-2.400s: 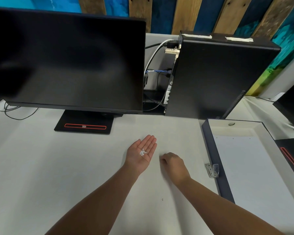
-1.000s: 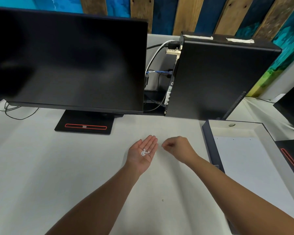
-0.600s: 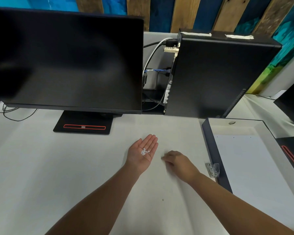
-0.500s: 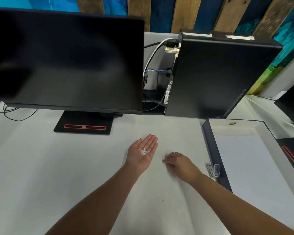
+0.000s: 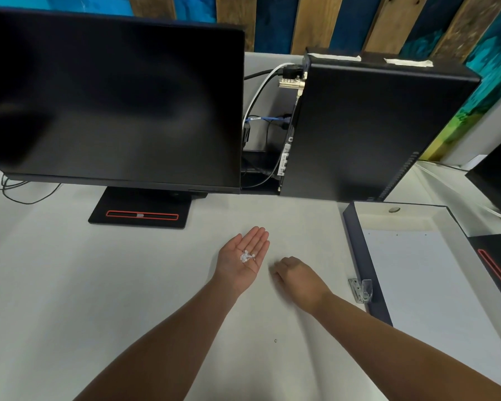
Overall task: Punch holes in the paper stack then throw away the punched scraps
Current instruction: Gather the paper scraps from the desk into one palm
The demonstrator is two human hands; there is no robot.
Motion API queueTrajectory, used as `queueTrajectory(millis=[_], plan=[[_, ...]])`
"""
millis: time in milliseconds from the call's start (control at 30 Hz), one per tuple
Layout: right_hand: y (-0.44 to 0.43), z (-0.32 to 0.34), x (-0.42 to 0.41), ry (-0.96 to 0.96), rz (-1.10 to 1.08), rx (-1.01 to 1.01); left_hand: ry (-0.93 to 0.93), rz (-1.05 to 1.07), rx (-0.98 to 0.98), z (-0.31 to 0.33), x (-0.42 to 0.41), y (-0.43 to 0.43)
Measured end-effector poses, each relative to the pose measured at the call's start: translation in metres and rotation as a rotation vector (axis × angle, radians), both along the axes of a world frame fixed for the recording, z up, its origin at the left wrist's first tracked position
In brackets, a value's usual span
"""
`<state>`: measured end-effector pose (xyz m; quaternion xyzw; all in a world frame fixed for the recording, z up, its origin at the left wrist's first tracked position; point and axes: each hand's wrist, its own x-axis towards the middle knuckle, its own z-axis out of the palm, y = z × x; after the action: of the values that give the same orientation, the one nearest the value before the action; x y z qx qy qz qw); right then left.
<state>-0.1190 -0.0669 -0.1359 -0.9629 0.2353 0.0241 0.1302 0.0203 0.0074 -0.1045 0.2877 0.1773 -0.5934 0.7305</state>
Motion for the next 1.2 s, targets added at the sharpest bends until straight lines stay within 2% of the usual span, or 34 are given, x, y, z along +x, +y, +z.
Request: queueTrajectory(millis=[67, 133, 233, 300, 367, 467, 567, 800, 1000, 1200], plan=[[0.005, -0.004, 0.002, 0.081, 0.026, -0.088, 0.000, 0.000, 0.000, 0.001, 0.000, 0.001], [0.004, -0.004, 0.005, 0.068, -0.030, -0.097, 0.002, 0.002, -0.003, 0.002, 0.000, 0.002], [0.003, 0.012, 0.010, -0.027, -0.132, 0.104, 0.001, 0.000, 0.002, 0.002, 0.000, 0.003], [-0.004, 0.017, 0.012, -0.092, -0.183, 0.119, -0.003, 0.002, 0.002, 0.003, 0.001, 0.003], [-0.010, 0.030, 0.017, -0.093, -0.192, 0.221, -0.006, 0.007, 0.004, 0.003, 0.001, 0.003], [-0.017, 0.056, 0.031, -0.198, -0.180, 0.331, -0.012, 0.019, 0.008, 0.006, 0.000, 0.003], [-0.017, 0.086, 0.050, -0.175, -0.104, 0.412, -0.029, 0.033, 0.031, 0.009, -0.003, 0.001], [-0.011, 0.101, 0.076, -0.013, -0.011, 0.344, -0.050, 0.055, 0.036, 0.010, -0.001, -0.004], [-0.008, 0.095, 0.078, -0.108, -0.154, 0.388, -0.060, 0.053, 0.034, 0.012, -0.001, -0.003], [-0.011, 0.095, 0.070, -0.149, -0.109, 0.370, -0.018, 0.076, 0.037, 0.015, -0.004, -0.004]])
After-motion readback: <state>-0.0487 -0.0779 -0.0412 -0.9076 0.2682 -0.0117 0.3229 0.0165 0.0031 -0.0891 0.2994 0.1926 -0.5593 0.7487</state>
